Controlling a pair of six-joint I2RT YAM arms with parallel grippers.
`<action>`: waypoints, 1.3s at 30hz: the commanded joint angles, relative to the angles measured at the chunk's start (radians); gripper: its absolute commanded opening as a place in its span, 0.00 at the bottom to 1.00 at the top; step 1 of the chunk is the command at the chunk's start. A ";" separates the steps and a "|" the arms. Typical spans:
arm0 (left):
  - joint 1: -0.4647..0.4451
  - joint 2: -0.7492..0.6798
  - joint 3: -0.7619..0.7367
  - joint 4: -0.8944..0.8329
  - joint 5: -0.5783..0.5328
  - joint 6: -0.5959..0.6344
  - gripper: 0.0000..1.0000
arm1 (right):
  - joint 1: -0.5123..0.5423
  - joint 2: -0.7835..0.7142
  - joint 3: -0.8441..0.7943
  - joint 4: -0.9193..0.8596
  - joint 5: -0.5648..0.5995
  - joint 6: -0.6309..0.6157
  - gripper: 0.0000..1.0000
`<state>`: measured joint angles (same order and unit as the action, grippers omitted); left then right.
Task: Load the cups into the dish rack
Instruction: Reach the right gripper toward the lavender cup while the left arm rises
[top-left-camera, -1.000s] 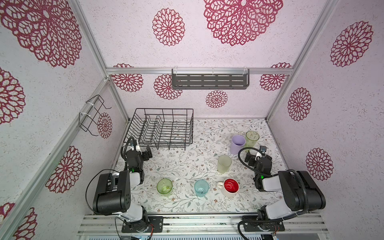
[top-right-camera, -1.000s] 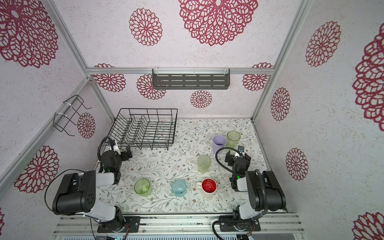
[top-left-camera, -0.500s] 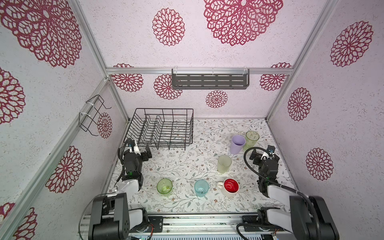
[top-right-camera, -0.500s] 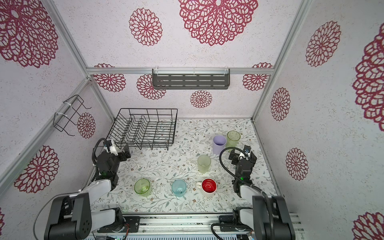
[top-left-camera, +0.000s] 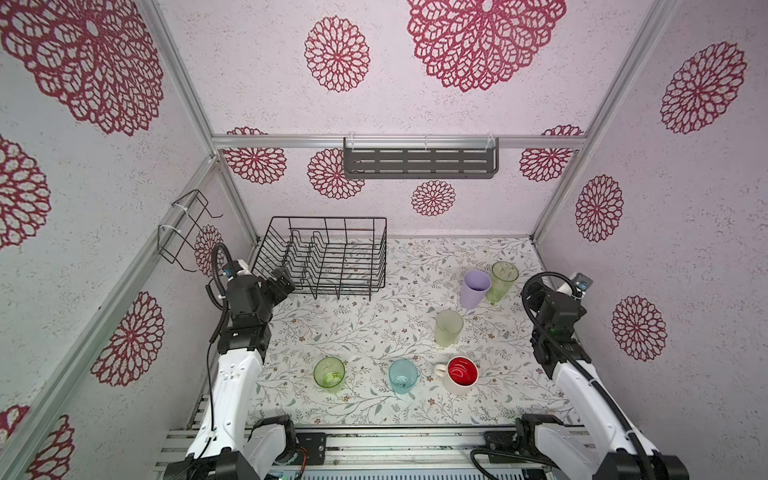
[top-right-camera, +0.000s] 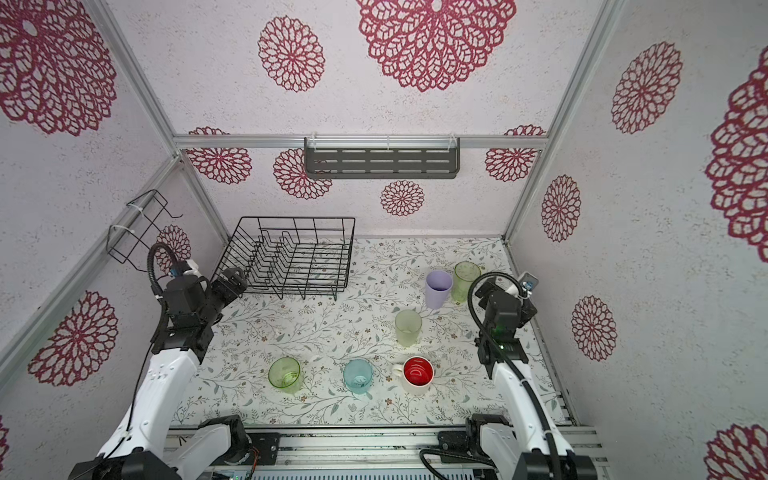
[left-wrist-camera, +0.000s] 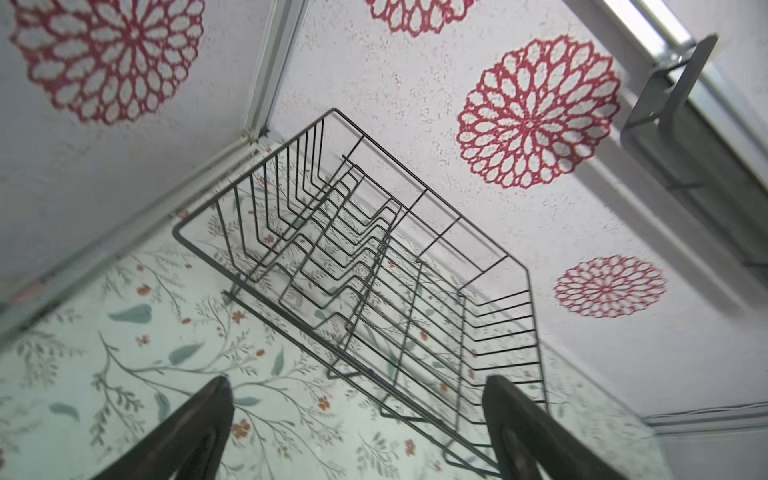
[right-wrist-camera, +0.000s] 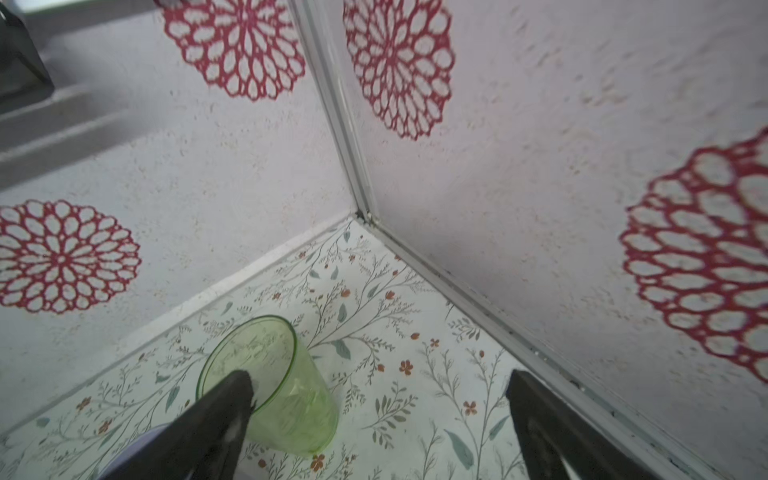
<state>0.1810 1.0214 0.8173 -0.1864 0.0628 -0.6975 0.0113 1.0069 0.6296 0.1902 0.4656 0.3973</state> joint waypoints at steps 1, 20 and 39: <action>0.043 -0.004 0.041 -0.166 0.242 -0.127 0.97 | 0.064 0.064 0.119 -0.152 -0.137 0.020 0.99; -0.090 0.040 0.158 -0.553 0.069 0.117 0.97 | 0.642 0.746 0.890 -0.542 -0.227 0.113 0.83; -0.185 0.022 0.141 -0.670 -0.074 0.098 0.97 | 0.711 1.246 1.422 -0.712 -0.219 0.205 0.40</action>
<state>0.0032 1.0653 0.9714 -0.8516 -0.0093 -0.5896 0.7280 2.2292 1.9747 -0.4675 0.2234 0.6025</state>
